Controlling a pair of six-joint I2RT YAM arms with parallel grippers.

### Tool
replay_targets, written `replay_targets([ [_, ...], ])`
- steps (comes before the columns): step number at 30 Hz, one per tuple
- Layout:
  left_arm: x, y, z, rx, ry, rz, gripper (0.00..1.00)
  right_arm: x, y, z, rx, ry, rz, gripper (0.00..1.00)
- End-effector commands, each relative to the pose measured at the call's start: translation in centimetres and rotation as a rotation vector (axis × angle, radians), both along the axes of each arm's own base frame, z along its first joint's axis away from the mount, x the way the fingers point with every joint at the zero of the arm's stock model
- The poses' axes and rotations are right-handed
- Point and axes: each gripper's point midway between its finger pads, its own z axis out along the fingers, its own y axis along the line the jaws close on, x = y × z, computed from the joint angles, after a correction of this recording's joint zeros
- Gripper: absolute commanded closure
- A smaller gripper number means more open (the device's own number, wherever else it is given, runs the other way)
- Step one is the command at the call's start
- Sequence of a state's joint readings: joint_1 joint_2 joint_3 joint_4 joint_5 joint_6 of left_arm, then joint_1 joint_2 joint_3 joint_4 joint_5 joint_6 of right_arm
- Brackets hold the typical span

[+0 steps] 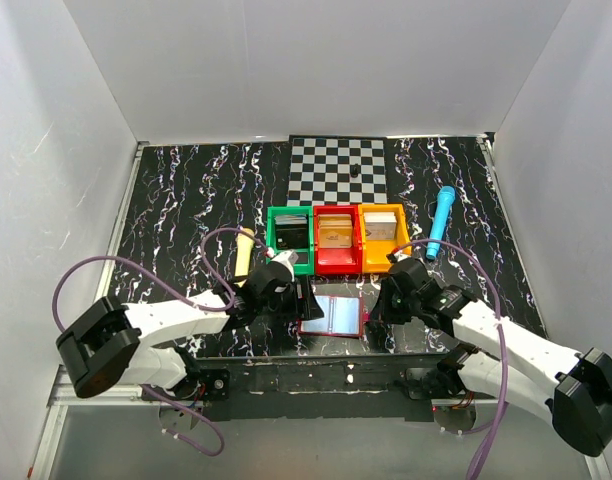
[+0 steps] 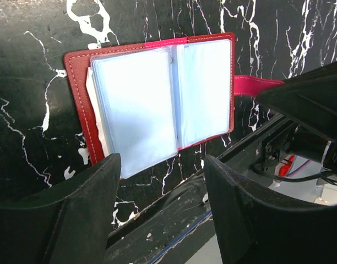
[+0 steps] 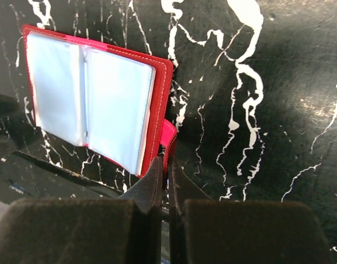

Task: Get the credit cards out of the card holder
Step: Remove the credit card from the card holder.

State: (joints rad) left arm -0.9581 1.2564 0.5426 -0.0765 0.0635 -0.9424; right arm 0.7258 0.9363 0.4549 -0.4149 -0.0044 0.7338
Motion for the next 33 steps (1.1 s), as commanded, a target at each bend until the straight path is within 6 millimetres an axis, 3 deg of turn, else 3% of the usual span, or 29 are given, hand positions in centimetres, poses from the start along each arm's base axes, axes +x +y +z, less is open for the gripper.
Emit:
replay_targets([
  [1,1.1,-2.2,1.7,-0.048,-0.043,-0.036,0.39,-0.5,0.6,0.6,0.052,-0.002,0.032,0.99],
  [10,1.7,-2.4,1.1,-0.021,-0.041,-0.022,0.39,-0.4,1.0,1.6,0.054,-0.017,0.079,0.99],
  [20,1.5,-1.3,0.8,-0.017,-0.037,0.024,0.35,0.0,2.4,5.7,0.197,-0.173,0.146,0.99],
  [33,1.1,-1.8,-0.5,-0.007,-0.002,-0.003,0.34,0.5,2.5,6.5,0.211,-0.208,0.144,0.99],
])
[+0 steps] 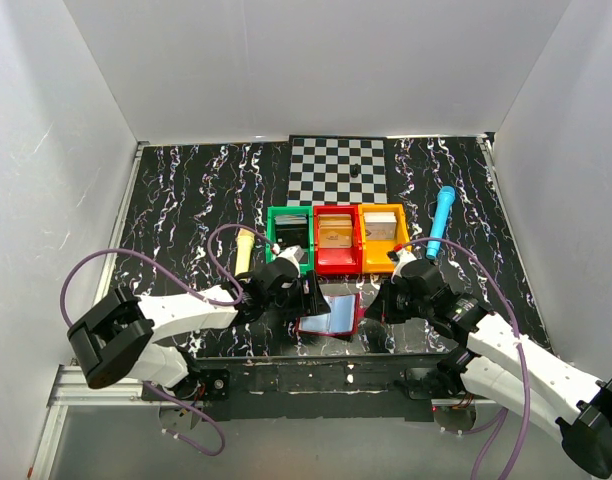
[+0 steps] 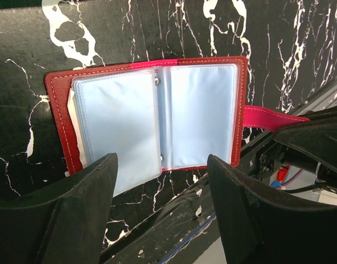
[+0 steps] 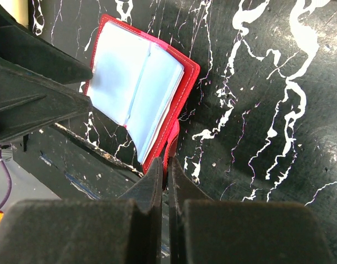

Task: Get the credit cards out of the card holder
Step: Remove the credit card from the card holder.

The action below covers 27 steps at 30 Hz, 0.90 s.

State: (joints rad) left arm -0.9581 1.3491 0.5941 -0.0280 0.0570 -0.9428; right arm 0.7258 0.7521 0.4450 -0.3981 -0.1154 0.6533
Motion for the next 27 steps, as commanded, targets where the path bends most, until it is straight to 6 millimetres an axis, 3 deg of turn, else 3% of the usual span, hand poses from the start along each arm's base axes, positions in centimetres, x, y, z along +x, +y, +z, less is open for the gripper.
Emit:
replay_targets([
  [1,-0.3,-0.3,-0.6,0.001,0.014,-0.014,0.34,1.1,0.9,2.5,0.055,-0.075,0.01,0.99],
  [12,-0.3,-0.5,-1.3,0.019,0.026,-0.029,0.34,1.1,1.0,2.3,0.053,-0.067,0.013,0.99],
  [21,0.1,0.7,1.1,-0.026,-0.046,0.023,0.33,1.1,1.0,2.3,0.053,-0.07,0.019,0.99],
  [27,-0.1,0.9,0.3,-0.005,-0.024,0.023,0.33,1.1,1.2,2.3,0.058,-0.065,0.021,0.99],
])
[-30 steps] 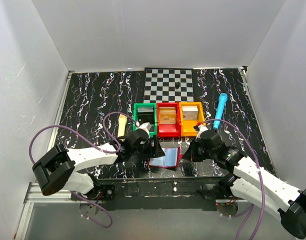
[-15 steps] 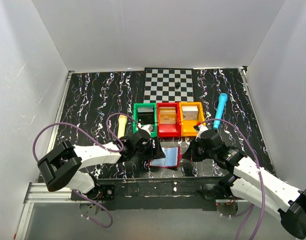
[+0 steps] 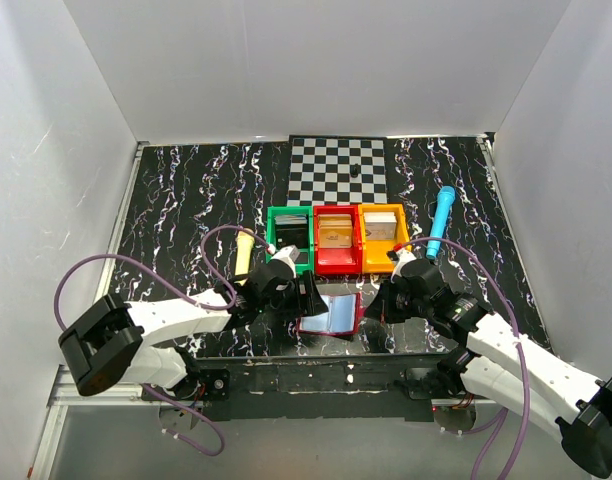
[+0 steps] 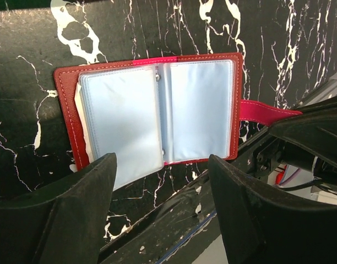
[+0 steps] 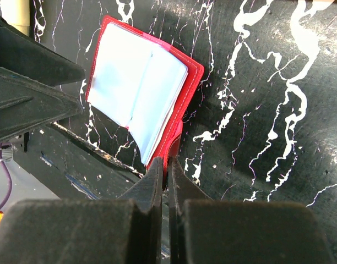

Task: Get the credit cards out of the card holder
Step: Remove the credit card from the card holder.

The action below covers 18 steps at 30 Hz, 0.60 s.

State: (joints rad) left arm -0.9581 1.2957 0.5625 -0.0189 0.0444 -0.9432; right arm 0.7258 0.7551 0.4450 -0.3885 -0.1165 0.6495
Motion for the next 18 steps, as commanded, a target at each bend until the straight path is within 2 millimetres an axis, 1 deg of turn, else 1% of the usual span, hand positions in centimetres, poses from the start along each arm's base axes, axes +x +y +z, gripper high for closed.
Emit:
replay_targets([
  [1,0.0,0.3,-0.5,0.021,0.007,0.011,0.33,1.0,1.1,2.2,0.053,-0.057,0.018,0.99],
  [4,-0.2,0.3,-1.4,0.047,0.028,0.005,0.33,1.0,1.1,2.2,0.054,-0.059,0.018,0.99],
  [6,-0.2,0.2,-1.6,0.051,0.031,-0.001,0.33,1.0,1.1,2.1,0.05,-0.057,0.02,0.99],
  [18,-0.7,-0.8,-2.0,0.041,0.046,-0.066,0.33,0.9,1.4,1.9,0.055,-0.043,0.035,0.99],
])
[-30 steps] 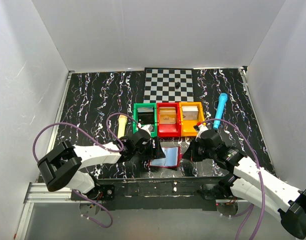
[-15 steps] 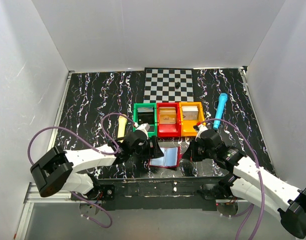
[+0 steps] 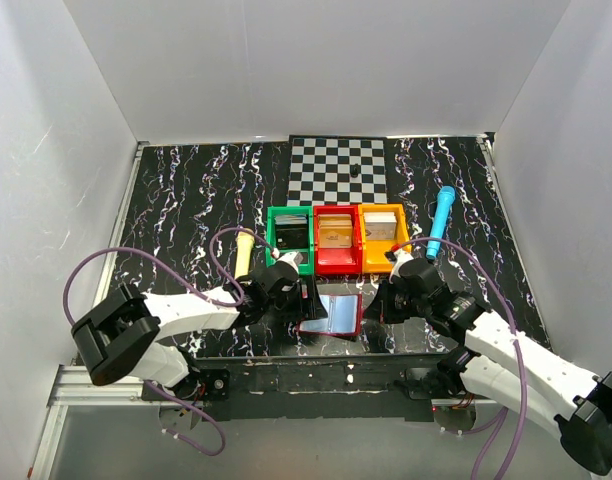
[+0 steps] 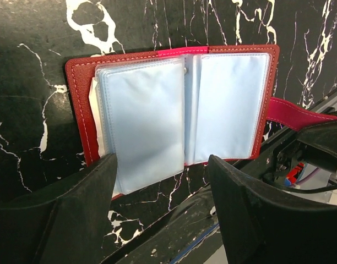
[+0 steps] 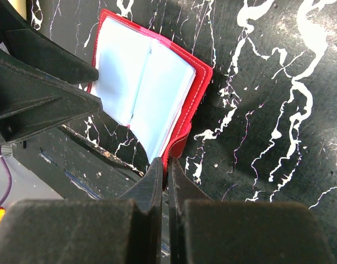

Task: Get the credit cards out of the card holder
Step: Remove the credit card from the card holder.

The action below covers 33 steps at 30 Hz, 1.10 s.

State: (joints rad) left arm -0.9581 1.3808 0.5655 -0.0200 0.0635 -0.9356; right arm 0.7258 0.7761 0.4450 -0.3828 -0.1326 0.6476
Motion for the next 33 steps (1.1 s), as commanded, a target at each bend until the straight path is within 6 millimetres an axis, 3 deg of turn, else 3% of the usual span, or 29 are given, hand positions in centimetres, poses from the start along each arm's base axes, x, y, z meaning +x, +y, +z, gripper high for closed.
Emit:
replay_targets([
  [1,0.1,-1.7,1.2,-0.055,-0.022,-0.058,0.33,1.1,1.3,2.2,0.058,-0.056,0.024,0.99],
  [10,-0.3,-3.4,2.0,-0.121,-0.036,-0.15,0.33,1.1,1.6,2.0,0.063,-0.048,0.03,0.99],
  [24,-0.9,-5.5,1.6,-0.14,-0.009,-0.244,0.33,1.2,1.8,1.8,0.058,-0.039,0.036,0.99],
  [33,-1.3,-7.2,3.8,-0.25,-0.061,-0.322,0.32,1.1,1.2,1.2,0.036,-0.036,0.02,0.99],
])
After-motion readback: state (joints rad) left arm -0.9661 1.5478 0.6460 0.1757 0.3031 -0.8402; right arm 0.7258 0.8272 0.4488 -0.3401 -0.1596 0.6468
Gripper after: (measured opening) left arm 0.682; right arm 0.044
